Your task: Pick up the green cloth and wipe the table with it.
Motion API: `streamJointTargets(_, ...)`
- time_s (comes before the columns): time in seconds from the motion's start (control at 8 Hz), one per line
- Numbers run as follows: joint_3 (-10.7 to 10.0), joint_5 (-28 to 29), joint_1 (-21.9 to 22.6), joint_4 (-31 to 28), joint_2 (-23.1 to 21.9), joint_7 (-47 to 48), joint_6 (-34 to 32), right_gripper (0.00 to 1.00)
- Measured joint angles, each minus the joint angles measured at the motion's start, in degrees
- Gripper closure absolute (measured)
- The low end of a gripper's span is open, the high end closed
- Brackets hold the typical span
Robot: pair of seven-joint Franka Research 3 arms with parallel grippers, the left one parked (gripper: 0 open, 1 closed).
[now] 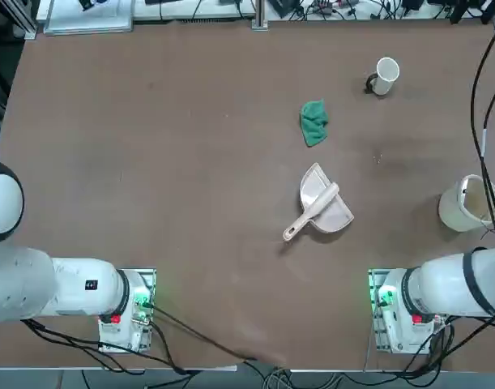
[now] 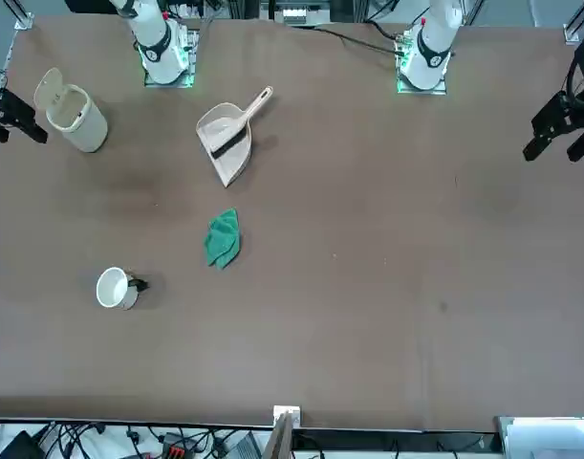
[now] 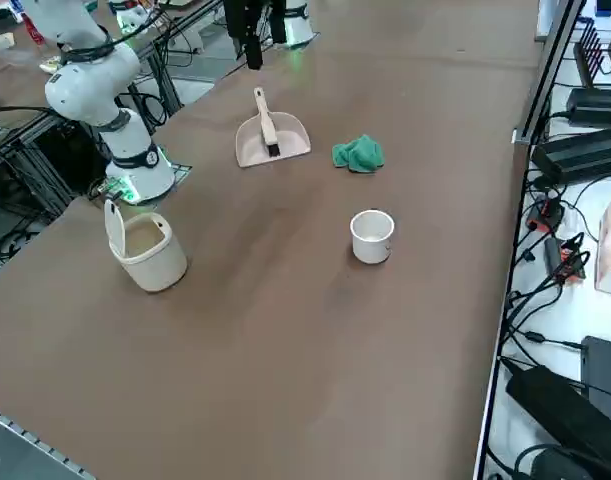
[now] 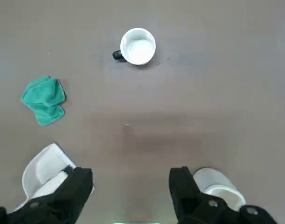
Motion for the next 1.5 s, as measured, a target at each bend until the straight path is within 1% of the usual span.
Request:
streamJointTargets(0.12, 0.19, 0.09, 1.35, -0.19, 0.65, 2.03, 0.22, 0.0)
streamJointTargets(0.25, 0.38, 0.1, 3.7, -0.52, 1.96, 4.16, 0.81, 0.0)
streamJointTargets(0.38, 0.62, 0.13, 6.09, -1.65, 3.39, 6.09, 2.83, 0.0)
streamJointTargets(0.5, 0.78, 0.23, 8.32, -3.91, 4.53, 7.84, 6.34, 0.0)
streamJointTargets(0.88, 0.95, 0.35, 15.53, -14.54, 7.17, 16.08, 19.93, 0.0)
streamJointTargets(1.0, 1.0, 0.35, 18.25, -16.47, 9.47, 19.81, 24.26, 0.0)
streamJointTargets(1.12, 1.04, 0.36, 20.85, -16.92, 12.78, 23.35, 28.67, 0.0)
streamJointTargets(1.5, 1.07, 0.36, 27.11, -16.55, 23.01, 33.3, 42.17, 0.0)
